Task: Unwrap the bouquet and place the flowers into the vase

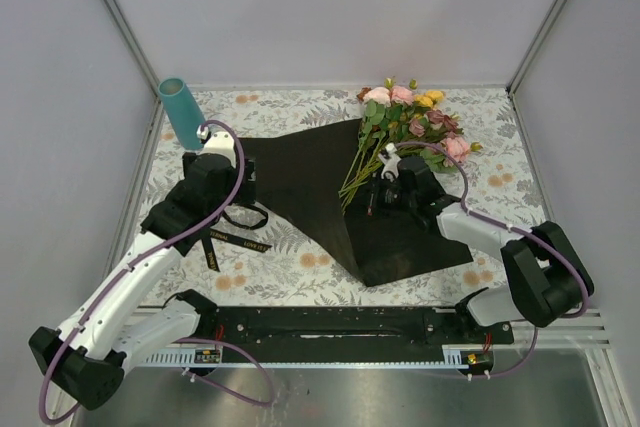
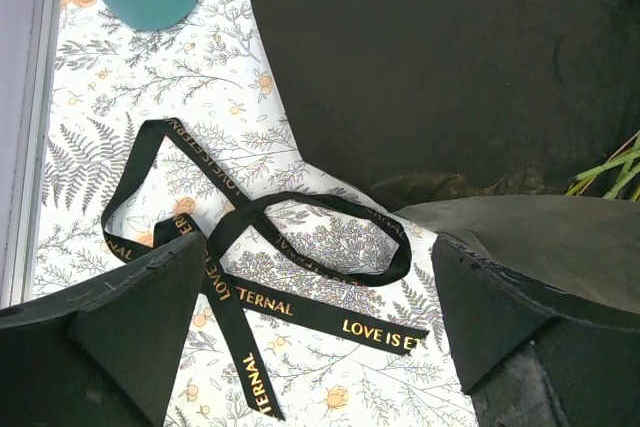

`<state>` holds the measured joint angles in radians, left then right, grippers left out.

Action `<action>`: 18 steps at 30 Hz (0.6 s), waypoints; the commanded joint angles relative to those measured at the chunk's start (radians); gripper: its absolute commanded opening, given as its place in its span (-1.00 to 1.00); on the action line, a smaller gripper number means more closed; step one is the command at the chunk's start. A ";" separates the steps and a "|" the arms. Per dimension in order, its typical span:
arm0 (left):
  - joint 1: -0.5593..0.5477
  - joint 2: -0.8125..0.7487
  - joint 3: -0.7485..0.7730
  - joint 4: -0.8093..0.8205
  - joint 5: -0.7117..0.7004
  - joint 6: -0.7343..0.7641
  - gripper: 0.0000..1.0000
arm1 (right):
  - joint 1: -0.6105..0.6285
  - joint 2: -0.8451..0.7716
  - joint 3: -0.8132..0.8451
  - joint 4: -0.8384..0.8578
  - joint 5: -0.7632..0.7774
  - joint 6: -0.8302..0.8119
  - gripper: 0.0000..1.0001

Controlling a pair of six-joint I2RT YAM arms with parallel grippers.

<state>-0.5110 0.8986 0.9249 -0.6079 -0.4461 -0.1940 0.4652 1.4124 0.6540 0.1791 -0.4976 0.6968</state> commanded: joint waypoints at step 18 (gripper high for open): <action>0.025 0.077 0.052 -0.047 0.070 -0.134 0.95 | 0.412 0.137 0.047 0.049 0.066 -0.020 -0.68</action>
<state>-0.4992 0.9710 0.9367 -0.6575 -0.4149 -0.2573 0.8291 1.4956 0.6914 0.2390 -0.5026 0.7036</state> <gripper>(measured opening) 0.976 0.160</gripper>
